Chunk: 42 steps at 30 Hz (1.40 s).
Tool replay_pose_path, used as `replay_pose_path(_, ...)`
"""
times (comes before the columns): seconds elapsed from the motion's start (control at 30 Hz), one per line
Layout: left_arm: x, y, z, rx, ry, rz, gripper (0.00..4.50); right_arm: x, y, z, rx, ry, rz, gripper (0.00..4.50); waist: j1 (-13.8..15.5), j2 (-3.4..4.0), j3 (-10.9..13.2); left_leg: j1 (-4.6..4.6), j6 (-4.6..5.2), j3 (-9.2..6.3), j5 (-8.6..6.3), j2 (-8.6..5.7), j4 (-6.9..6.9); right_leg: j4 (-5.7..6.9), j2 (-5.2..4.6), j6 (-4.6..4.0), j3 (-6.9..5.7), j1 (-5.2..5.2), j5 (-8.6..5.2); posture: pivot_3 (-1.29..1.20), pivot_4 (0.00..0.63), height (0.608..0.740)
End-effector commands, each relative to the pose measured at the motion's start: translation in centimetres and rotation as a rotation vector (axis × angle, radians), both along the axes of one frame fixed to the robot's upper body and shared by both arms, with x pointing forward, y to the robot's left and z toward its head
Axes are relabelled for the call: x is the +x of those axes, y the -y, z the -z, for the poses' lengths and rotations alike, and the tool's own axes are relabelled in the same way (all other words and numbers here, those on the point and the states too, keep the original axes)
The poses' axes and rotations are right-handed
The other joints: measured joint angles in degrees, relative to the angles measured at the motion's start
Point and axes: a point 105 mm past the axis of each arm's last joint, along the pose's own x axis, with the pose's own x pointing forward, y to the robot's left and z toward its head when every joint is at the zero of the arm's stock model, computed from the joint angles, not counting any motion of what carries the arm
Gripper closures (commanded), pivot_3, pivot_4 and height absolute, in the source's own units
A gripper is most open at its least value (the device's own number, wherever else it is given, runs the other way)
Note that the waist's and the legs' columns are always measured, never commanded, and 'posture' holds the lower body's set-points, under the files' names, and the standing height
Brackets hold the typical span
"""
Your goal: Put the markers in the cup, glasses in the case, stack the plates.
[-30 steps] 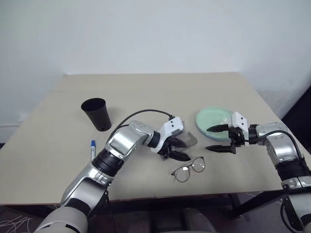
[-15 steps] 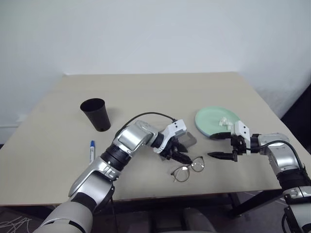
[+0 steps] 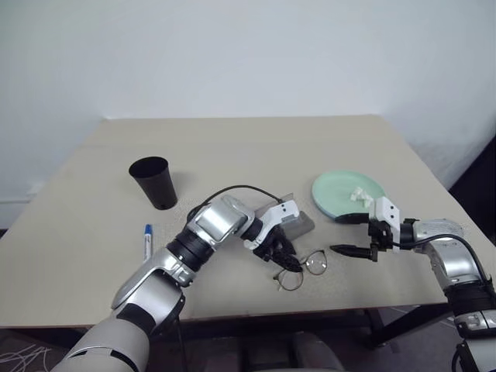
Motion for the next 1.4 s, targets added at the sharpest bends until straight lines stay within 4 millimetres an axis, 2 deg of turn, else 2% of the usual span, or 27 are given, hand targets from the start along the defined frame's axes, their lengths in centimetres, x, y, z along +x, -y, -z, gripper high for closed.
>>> replay_pose_path(0.03,0.4,0.4,-0.7,-0.010,0.038,0.014,1.36,0.3,0.2,-1.9,0.018,0.065,0.005,0.25,0.0,0.00,0.0,0.00,0.00,0.00,0.00,0.00,0.00,0.00,0.00,0.00,0.00,0.00,0.00,0.00,0.000,0.739)
replay_pose_path(0.23,0.4,0.1,-0.1,0.026,0.073,0.032,3.30,0.3,0.4,-2.1,0.011,0.070,0.014,0.21,0.0,0.00,0.0,0.00,0.00,0.01,0.00,-0.02,0.01,0.00,-0.01,-0.02,0.01,0.01,-0.01,0.00,0.000,0.739)
replay_pose_path(0.53,0.5,0.1,0.1,0.021,0.070,0.019,3.30,0.6,0.2,-1.9,0.011,0.077,0.023,0.21,0.0,0.00,0.0,0.00,0.01,0.00,0.00,-0.01,0.00,-0.01,-0.01,0.00,0.01,0.01,-0.01,0.00,0.000,0.739)
replay_pose_path(0.63,0.5,0.2,0.2,0.017,0.063,0.015,3.88,0.6,0.2,-1.9,0.012,0.077,0.025,0.21,0.0,0.00,0.0,0.00,0.01,0.01,0.00,0.00,0.00,-0.01,-0.01,0.00,0.01,0.01,-0.01,0.00,0.000,0.739)
replay_pose_path(0.7,0.5,0.2,0.2,0.013,0.059,0.010,4.47,0.6,0.2,-1.8,0.012,0.077,0.027,0.21,0.0,0.00,0.0,0.00,0.01,0.01,0.00,0.00,0.00,-0.01,-0.01,0.00,0.01,0.01,-0.01,0.00,0.000,0.739)
replay_pose_path(0.9,1.0,0.4,-0.7,-0.022,0.064,-0.015,4.47,0.5,0.2,-1.8,0.012,0.079,0.032,0.21,0.0,0.00,0.0,0.00,0.01,0.01,0.00,0.00,0.00,-0.01,-0.01,0.00,0.01,0.01,-0.01,0.00,0.000,0.739)
replay_pose_path(1.07,2.6,0.6,-3.5,-0.101,0.145,-0.044,4.47,0.5,0.2,-2.0,0.012,0.082,0.030,0.21,0.0,0.00,0.0,-0.01,0.01,0.00,0.00,0.04,0.00,-0.01,-0.01,0.01,0.01,0.00,0.00,0.00,0.000,0.739)
replay_pose_path(1.2,5.5,-0.4,-7.2,-0.147,0.279,-0.112,4.47,0.4,0.3,-2.2,0.008,0.088,0.027,0.21,0.0,-0.02,0.0,-0.03,0.01,0.01,0.00,0.01,0.01,-0.01,-0.01,0.04,0.01,-0.01,0.02,0.00,0.000,0.739)
replay_pose_path(1.4,9.7,-3.4,-9.0,-0.068,0.488,-0.206,4.47,0.5,0.3,-2.4,0.002,0.100,0.025,0.21,0.0,-0.01,0.0,0.01,0.00,0.01,0.00,-0.15,-0.03,-0.01,0.01,0.05,0.01,-0.01,0.02,0.00,0.000,0.739)
